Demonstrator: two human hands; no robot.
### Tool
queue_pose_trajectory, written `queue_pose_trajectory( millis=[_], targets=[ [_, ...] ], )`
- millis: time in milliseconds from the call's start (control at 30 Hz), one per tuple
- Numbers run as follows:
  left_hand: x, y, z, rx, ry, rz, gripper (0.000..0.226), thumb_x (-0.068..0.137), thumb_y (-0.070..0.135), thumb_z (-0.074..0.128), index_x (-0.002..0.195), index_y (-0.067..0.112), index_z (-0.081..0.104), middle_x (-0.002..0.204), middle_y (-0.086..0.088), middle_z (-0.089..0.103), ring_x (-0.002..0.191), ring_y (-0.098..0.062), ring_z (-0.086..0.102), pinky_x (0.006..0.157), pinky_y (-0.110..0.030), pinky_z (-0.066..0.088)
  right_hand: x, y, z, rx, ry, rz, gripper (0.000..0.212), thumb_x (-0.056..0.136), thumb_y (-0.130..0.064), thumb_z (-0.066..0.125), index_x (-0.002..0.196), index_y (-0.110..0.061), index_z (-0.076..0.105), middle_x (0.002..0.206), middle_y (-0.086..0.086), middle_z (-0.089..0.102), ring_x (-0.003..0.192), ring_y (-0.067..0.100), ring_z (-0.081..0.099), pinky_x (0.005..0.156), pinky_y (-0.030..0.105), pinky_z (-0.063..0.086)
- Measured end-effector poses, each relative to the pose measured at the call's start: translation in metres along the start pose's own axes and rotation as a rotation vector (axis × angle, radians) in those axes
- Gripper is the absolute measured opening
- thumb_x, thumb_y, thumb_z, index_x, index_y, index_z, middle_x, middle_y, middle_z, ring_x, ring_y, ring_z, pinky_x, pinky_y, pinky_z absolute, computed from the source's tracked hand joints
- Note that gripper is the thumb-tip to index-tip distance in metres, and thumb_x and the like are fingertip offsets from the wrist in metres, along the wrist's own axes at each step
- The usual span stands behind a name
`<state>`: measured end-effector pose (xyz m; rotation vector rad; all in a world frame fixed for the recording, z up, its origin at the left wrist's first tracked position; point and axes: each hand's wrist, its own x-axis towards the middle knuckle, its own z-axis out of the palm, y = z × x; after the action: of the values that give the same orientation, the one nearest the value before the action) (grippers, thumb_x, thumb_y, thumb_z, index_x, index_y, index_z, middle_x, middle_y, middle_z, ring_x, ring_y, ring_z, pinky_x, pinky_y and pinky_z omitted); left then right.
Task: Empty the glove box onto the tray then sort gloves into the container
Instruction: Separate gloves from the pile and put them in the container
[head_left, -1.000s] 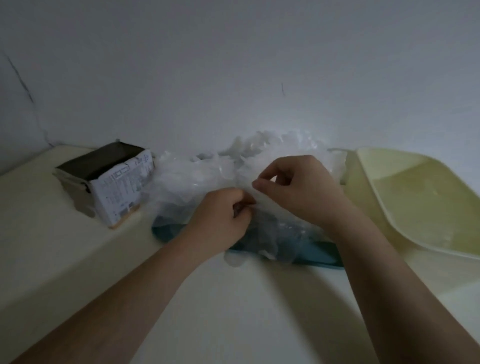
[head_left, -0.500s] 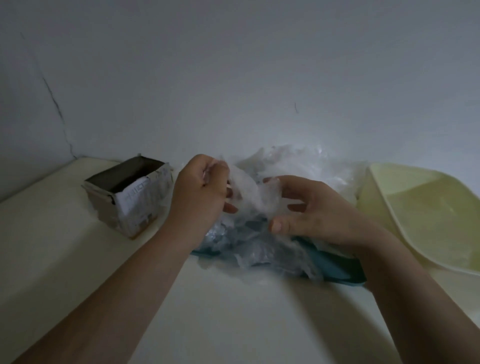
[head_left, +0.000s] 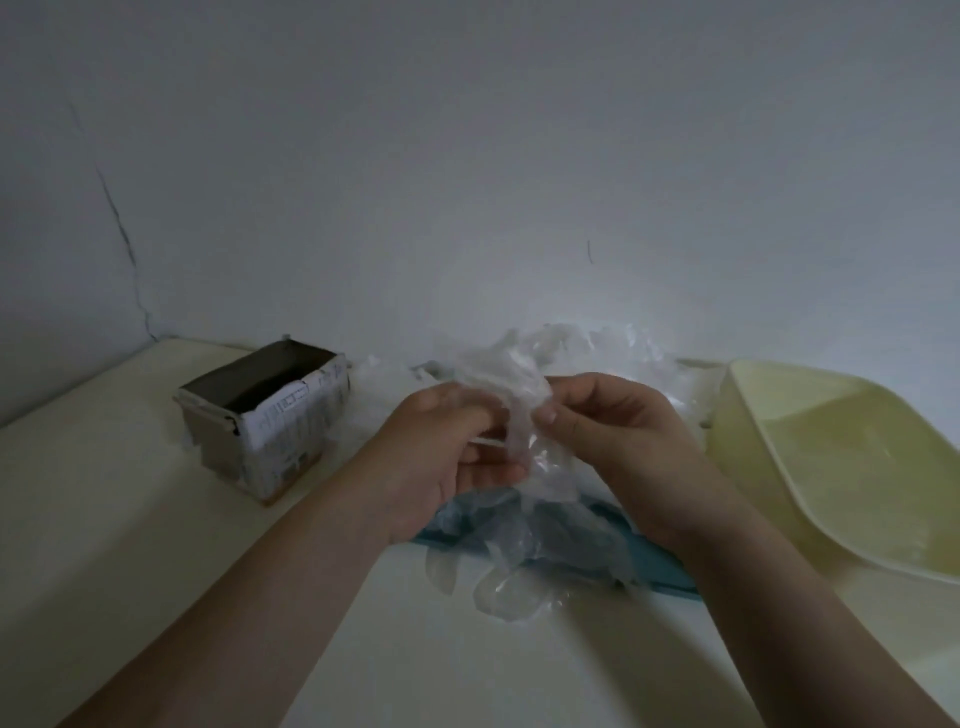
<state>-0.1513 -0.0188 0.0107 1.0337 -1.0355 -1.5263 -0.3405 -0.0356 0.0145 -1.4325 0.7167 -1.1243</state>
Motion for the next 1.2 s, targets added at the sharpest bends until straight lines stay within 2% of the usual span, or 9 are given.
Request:
queue_pose_trajectory(
  millis=[167,267,367,533,733,867,967,1067,1200],
  targets=[
    [0.002,-0.005,-0.015,0.442,-0.037,0.052,0.045,0.085,0.025,0.085,0.126,0.028,0.067,0.114,0.002,0.077,0.106,-0.019,0.074,0.08,-0.039,0.063,0.003,-0.003,-0.008,0.119,0.118,0.111,0.021,0.072,-0.011,0.086,0.073,-0.014,0.065,0.094,0.028,0.062,0.09,0.034,0.059,0.083,0.042,0.048],
    [0.001,-0.006,-0.014,0.214,-0.053,0.15,0.047,0.083,0.019,0.085,0.127,0.02,0.068,0.117,0.0,0.077,0.108,-0.02,0.074,0.085,-0.034,0.061,0.001,-0.006,-0.008,0.177,0.06,0.166,0.025,0.073,-0.002,0.079,0.07,-0.014,0.057,0.087,0.024,0.058,0.078,0.03,0.057,0.067,0.033,0.05],
    [0.003,-0.01,-0.011,0.054,-0.073,0.155,0.046,0.079,0.021,0.086,0.121,0.011,0.071,0.113,-0.012,0.076,0.105,-0.03,0.074,0.095,-0.049,0.058,0.0,-0.004,-0.006,0.213,0.02,0.164,0.026,0.072,0.004,0.075,0.071,-0.014,0.056,0.073,0.015,0.061,0.068,0.026,0.059,0.06,0.03,0.05],
    [0.003,-0.004,-0.015,-0.039,0.08,0.106,0.017,0.076,0.018,0.082,0.092,0.013,0.079,0.08,-0.012,0.065,0.068,-0.022,0.064,0.062,-0.03,0.059,0.002,-0.008,-0.008,0.195,0.089,0.116,0.025,0.066,0.006,0.076,0.071,-0.009,0.057,0.068,0.013,0.063,0.057,0.023,0.057,0.053,0.028,0.052],
    [0.002,0.004,-0.025,-0.016,0.131,0.163,0.029,0.074,0.02,0.077,0.101,0.008,0.079,0.067,-0.005,0.058,0.053,-0.015,0.057,0.058,-0.029,0.06,0.006,-0.003,-0.021,0.102,0.367,0.032,0.023,0.08,0.007,0.076,0.082,-0.009,0.061,0.069,0.013,0.056,0.051,0.024,0.052,0.05,0.03,0.048],
    [-0.001,0.006,-0.025,0.011,0.147,0.178,0.019,0.092,0.016,0.07,0.107,0.011,0.08,0.081,-0.012,0.057,0.058,-0.014,0.053,0.053,-0.025,0.056,0.01,0.006,-0.023,-0.125,0.528,0.002,0.016,0.091,-0.01,0.076,0.102,-0.01,0.064,0.084,0.01,0.065,0.044,0.017,0.046,0.043,0.028,0.039],
    [-0.001,0.004,-0.026,0.029,0.107,0.174,0.022,0.091,0.027,0.072,0.109,0.02,0.081,0.104,-0.011,0.051,0.082,-0.027,0.044,0.059,-0.027,0.054,0.006,0.0,-0.023,-0.425,0.574,-0.027,0.018,0.098,-0.039,0.067,0.103,-0.022,0.068,0.086,0.004,0.074,0.048,0.007,0.052,0.046,0.024,0.041],
    [-0.001,0.003,-0.024,-0.034,0.03,0.173,0.025,0.085,0.032,0.074,0.106,0.021,0.081,0.111,-0.011,0.054,0.102,-0.028,0.046,0.077,-0.036,0.048,-0.002,-0.012,-0.022,-0.538,0.44,0.01,0.046,0.098,-0.063,0.05,0.104,-0.023,0.074,0.089,-0.002,0.077,0.069,0.005,0.067,0.059,0.018,0.05],
    [-0.006,-0.001,-0.018,0.076,-0.061,0.215,0.023,0.089,0.031,0.066,0.103,0.021,0.081,0.057,-0.007,0.053,0.054,-0.025,0.047,0.054,-0.032,0.034,-0.007,-0.017,-0.026,-0.128,-0.048,0.419,0.081,0.085,-0.084,0.045,0.118,-0.016,0.076,0.117,0.009,0.076,0.112,0.03,0.071,0.102,0.049,0.051]
  ],
)
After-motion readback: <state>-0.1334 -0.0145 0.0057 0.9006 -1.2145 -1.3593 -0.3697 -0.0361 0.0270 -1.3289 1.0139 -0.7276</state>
